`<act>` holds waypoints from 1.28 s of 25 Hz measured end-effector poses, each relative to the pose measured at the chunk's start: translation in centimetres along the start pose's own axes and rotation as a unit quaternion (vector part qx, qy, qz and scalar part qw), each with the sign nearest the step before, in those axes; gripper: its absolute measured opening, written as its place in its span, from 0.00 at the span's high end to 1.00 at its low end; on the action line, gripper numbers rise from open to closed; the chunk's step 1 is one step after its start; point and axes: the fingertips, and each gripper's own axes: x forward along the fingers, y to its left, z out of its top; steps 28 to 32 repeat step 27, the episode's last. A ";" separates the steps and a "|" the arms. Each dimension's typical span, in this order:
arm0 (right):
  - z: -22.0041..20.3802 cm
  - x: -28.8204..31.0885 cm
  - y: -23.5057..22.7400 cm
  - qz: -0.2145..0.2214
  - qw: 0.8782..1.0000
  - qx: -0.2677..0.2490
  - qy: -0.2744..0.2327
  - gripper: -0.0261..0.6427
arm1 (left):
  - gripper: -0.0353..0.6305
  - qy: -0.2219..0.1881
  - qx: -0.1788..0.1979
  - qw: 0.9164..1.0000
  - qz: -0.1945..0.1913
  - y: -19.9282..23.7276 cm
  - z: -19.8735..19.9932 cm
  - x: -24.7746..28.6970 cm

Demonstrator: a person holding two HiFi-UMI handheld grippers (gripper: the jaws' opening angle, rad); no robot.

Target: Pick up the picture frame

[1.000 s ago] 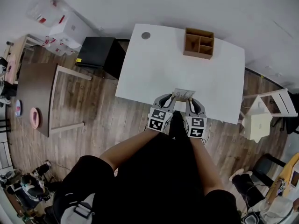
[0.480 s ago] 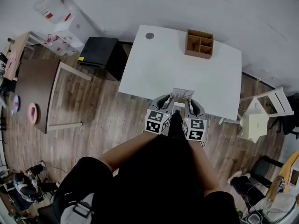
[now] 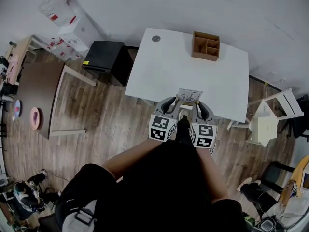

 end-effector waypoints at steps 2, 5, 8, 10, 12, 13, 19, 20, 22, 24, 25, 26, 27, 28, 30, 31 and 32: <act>0.4 -0.5 0.2 -0.003 1.000 -0.003 -0.008 0.86 | 0.83 -0.004 0.002 1.000 -0.001 -0.2 0.4 -0.4; 1.1 -0.8 0.1 -0.003 1.000 -0.006 -0.021 0.86 | 0.83 -0.015 0.006 1.000 0.001 -0.3 1.0 -0.6; 1.6 -1.4 -0.5 -0.011 1.000 -0.012 -0.027 0.86 | 0.83 -0.028 0.001 1.000 -0.006 -1.0 1.5 -0.5; 1.9 -1.8 -0.3 -0.014 0.999 -0.014 -0.029 0.86 | 0.83 -0.033 0.000 0.999 -0.008 -1.2 1.8 -0.9; 1.9 -1.9 0.2 -0.012 0.999 -0.014 -0.029 0.86 | 0.83 -0.033 0.001 0.999 -0.007 -1.0 1.8 -1.3; 1.8 -1.9 0.3 -0.011 0.999 -0.014 -0.028 0.86 | 0.83 -0.032 0.002 0.999 -0.005 -1.0 1.7 -1.5; 1.7 -1.4 0.1 -0.002 1.000 -0.012 -0.027 0.86 | 0.83 -0.033 0.001 0.999 0.001 -0.7 1.6 -1.1; 1.7 -1.3 0.1 0.000 1.000 -0.010 -0.027 0.86 | 0.83 -0.032 0.000 0.999 0.002 -0.7 1.5 -1.0; 1.5 -1.0 0.0 0.000 1.000 -0.008 -0.026 0.86 | 0.83 -0.031 0.000 1.000 0.003 -0.5 1.4 -0.7; 1.4 -0.7 -0.2 -0.001 1.000 -0.008 -0.024 0.86 | 0.84 -0.029 0.000 1.000 0.003 -0.3 1.3 -0.2; 1.4 -0.5 -0.4 -0.002 1.000 -0.008 -0.023 0.86 | 0.84 -0.028 0.000 1.000 0.003 -0.3 1.3 0.0; 1.4 -0.2 -0.5 -0.002 1.000 -0.008 -0.022 0.86 | 0.84 -0.027 0.000 1.000 0.003 -0.2 1.3 0.3; 1.4 0.0 -0.7 -0.003 1.000 -0.008 -0.021 0.86 | 0.84 -0.025 0.000 1.000 0.003 -0.2 1.3 0.6; 1.4 0.0 -0.7 -0.003 1.000 -0.008 -0.021 0.86 | 0.84 -0.025 0.000 1.000 0.003 -0.2 1.3 0.6; 1.4 0.0 -0.7 -0.003 1.000 -0.008 -0.021 0.86 | 0.84 -0.025 0.000 1.000 0.003 -0.2 1.3 0.6; 1.4 0.0 -0.7 -0.003 1.000 -0.008 -0.021 0.86 | 0.84 -0.025 0.000 1.000 0.003 -0.2 1.3 0.6; 1.4 0.0 -0.7 -0.003 1.000 -0.008 -0.021 0.86 | 0.84 -0.025 0.000 1.000 0.003 -0.2 1.3 0.6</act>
